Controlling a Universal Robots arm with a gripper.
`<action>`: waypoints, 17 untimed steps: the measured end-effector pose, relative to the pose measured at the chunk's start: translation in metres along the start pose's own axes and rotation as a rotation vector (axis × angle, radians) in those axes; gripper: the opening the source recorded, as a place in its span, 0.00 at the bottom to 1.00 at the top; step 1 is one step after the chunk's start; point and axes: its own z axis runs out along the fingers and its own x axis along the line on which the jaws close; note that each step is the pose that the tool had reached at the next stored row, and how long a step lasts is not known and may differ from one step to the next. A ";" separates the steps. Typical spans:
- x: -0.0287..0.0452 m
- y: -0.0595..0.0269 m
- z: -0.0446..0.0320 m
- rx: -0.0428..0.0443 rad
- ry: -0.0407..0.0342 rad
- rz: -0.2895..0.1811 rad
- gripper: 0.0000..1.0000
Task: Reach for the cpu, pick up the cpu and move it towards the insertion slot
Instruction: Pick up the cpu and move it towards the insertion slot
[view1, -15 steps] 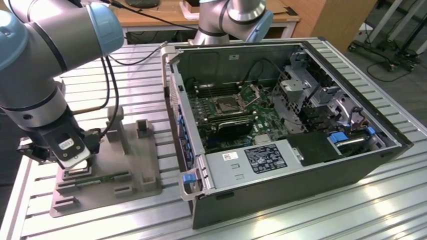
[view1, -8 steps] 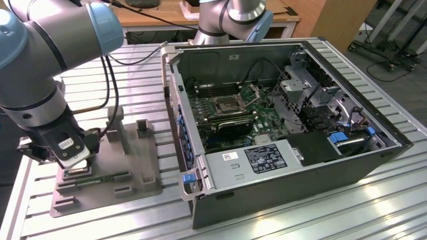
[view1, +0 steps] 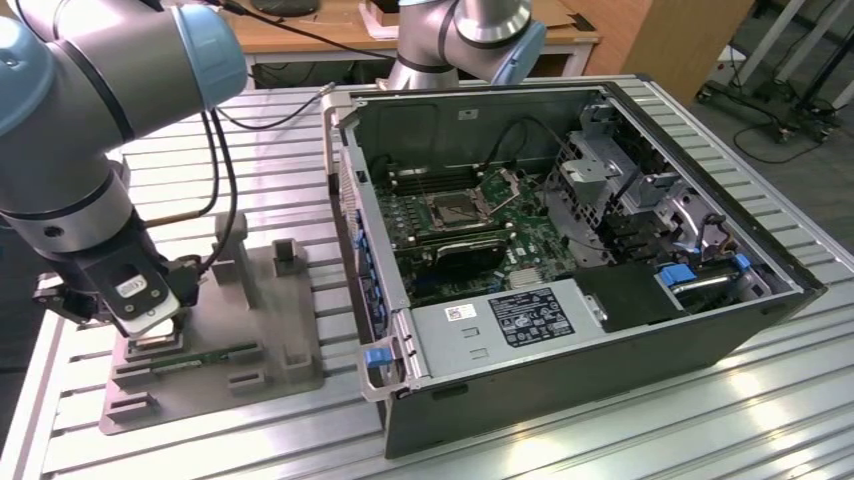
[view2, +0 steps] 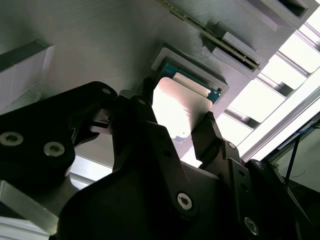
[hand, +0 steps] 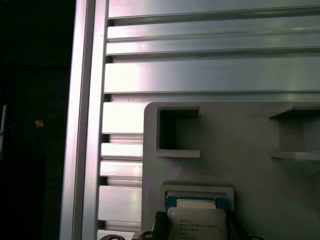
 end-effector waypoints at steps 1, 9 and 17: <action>0.0000 0.0000 -0.0002 0.0000 0.0000 0.000 0.55; 0.0000 0.0001 -0.0015 -0.0007 0.0001 0.000 0.55; -0.0001 0.0002 -0.0036 -0.0009 0.0001 0.000 0.55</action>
